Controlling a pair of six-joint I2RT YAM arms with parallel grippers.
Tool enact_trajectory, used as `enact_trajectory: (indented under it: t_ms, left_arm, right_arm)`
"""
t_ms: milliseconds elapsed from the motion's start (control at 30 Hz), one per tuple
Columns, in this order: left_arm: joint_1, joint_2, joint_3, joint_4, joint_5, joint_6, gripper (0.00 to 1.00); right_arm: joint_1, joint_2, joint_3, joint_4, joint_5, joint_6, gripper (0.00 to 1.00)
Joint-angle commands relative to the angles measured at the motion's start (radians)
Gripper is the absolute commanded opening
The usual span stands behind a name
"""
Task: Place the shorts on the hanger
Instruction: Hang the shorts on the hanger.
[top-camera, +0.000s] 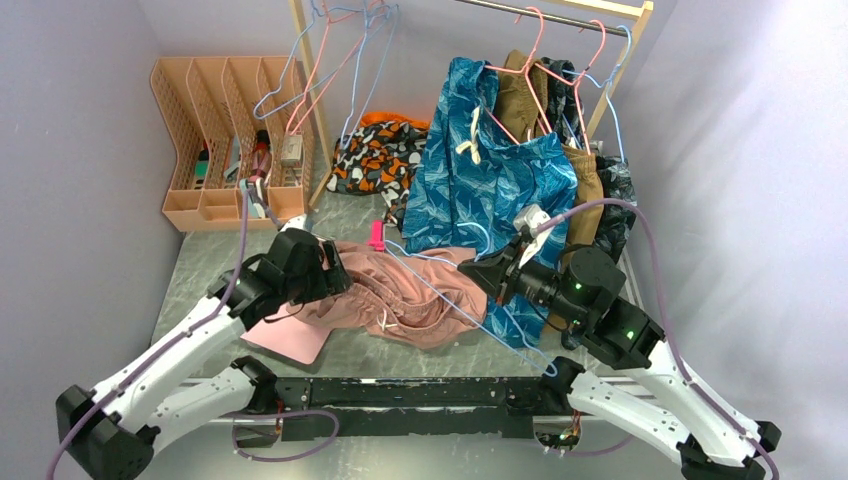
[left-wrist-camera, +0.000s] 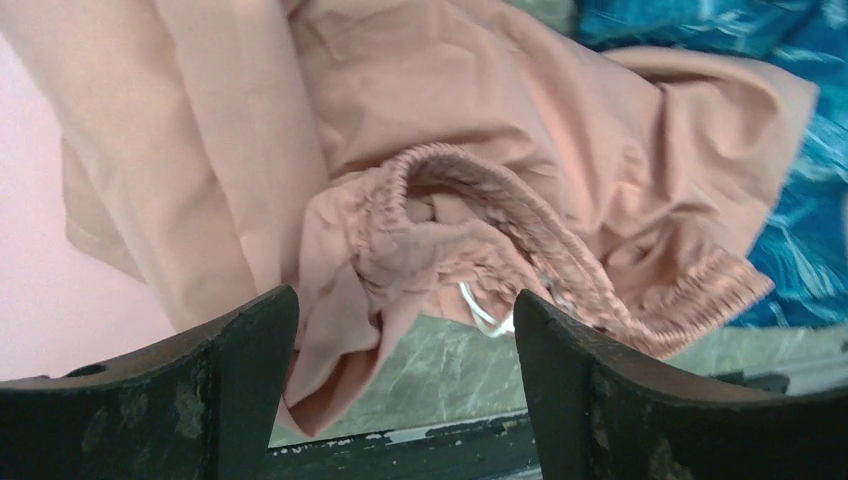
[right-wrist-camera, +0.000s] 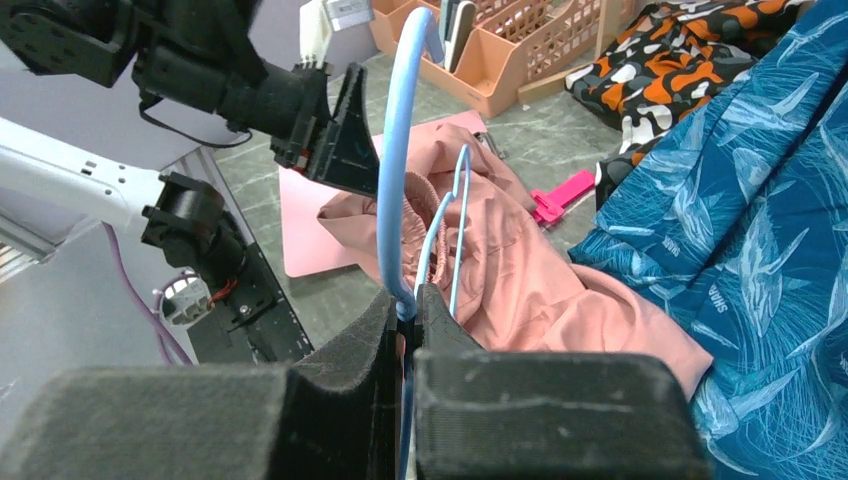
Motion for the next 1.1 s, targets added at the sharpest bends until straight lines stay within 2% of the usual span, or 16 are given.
enact_trajectory:
  t_ms: [0,267,567,600,667,700,767,933,1067]
  left_arm:
    - [-0.004,0.089,0.062,-0.050,-0.132,-0.145,0.81]
    - [-0.004,0.302,0.175,-0.168,-0.191,-0.247,0.67]
    - [-0.004,0.347,0.207,-0.169,-0.203,-0.216,0.61]
    - [-0.004,0.353,0.219,-0.176,-0.213,-0.206,0.53]
    - [-0.004,0.367,0.236,-0.194,-0.233,-0.202,0.45]
    - [-0.004,0.376,0.241,-0.204,-0.243,-0.195,0.44]
    - [-0.004,0.385,0.264,-0.232,-0.264,-0.180,0.46]
    - [-0.004,0.339,0.357,-0.285,-0.299,-0.137,0.61]
    - [-0.004,0.315,0.366,-0.263,-0.239,-0.148,0.62]
  right_arm:
    - [0.000,0.010,0.001,0.042,-0.010,0.020,0.00]
    - [0.000,0.031,0.014,0.040,-0.019,0.016,0.00]
    - [0.000,0.022,0.008,0.038,-0.015,0.007,0.00]
    - [0.000,0.022,0.007,0.039,-0.014,0.007,0.00]
    - [0.001,0.020,0.005,0.044,-0.016,0.005,0.00]
    - [0.001,0.020,0.004,0.045,-0.017,0.005,0.00]
    - [0.001,0.021,0.009,0.042,-0.018,0.002,0.00]
    - [0.000,0.019,0.020,0.028,-0.011,-0.007,0.00]
    - [0.000,0.015,0.014,0.031,-0.003,-0.009,0.00]
